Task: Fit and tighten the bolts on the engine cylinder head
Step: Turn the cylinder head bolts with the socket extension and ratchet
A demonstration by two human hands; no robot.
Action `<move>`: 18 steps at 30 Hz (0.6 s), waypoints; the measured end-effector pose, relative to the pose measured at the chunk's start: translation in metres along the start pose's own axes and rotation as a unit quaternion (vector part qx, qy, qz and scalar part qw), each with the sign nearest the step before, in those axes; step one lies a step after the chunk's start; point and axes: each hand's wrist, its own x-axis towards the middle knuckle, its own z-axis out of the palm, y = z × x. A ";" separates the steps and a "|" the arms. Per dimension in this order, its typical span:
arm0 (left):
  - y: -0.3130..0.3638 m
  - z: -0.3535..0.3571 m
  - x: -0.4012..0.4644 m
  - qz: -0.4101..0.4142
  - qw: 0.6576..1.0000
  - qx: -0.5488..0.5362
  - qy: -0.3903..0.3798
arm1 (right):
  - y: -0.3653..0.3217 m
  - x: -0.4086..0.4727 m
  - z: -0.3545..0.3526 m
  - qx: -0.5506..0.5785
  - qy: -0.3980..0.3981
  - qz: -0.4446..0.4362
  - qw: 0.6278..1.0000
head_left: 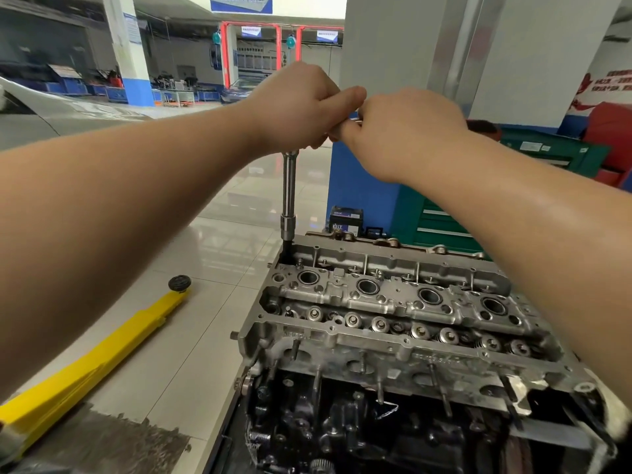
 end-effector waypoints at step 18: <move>-0.042 0.112 -0.119 -0.220 0.866 -0.443 0.065 | -0.051 0.000 0.011 0.081 0.065 -0.135 0.985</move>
